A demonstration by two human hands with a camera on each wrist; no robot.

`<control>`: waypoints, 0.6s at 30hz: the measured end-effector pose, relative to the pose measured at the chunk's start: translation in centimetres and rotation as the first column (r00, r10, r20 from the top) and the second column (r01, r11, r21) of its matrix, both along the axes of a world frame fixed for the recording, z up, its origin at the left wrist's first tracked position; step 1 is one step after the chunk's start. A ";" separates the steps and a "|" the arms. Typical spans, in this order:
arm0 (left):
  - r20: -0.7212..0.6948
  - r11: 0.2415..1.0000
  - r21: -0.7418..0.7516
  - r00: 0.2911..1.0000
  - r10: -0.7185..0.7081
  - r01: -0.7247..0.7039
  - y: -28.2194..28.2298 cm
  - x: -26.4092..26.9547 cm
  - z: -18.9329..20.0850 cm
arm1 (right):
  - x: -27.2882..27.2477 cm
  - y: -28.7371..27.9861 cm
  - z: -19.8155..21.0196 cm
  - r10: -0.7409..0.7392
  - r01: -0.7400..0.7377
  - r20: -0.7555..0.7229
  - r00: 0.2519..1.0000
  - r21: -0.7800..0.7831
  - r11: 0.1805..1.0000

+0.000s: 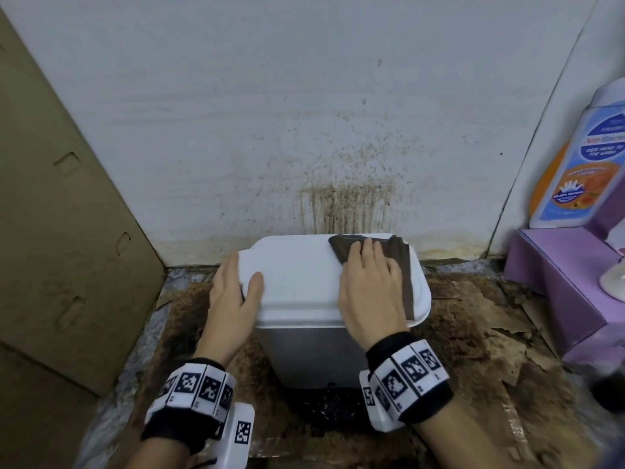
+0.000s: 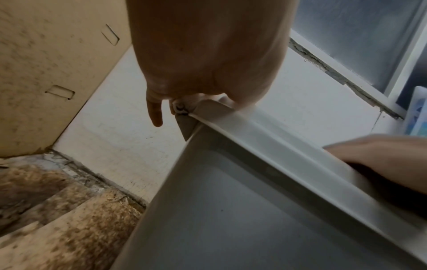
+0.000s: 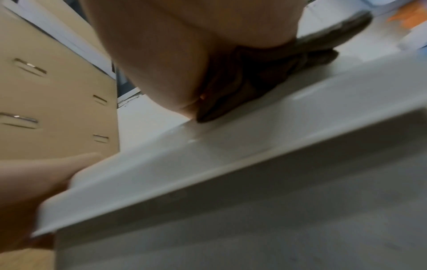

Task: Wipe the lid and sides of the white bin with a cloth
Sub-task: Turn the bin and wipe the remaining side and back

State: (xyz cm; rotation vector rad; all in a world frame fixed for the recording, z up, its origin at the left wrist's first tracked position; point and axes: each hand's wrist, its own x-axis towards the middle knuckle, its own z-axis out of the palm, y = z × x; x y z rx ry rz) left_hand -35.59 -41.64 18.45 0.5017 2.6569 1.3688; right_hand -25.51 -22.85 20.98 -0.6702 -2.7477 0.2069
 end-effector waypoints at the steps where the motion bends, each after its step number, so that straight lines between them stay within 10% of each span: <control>1: -0.005 1.000 -0.014 1.000 0.006 -0.006 0.1 0.2 0.0 | -0.4 -0.8 0.4 0.021 -0.021 0.042 0.999 -0.008 1.000; 18: -0.081 0.994 -0.106 0.996 0.026 -0.035 -0.1 0.2 -0.4 | -3.9 -2.7 -0.3 0.368 -0.370 0.050 0.928 0.028 0.929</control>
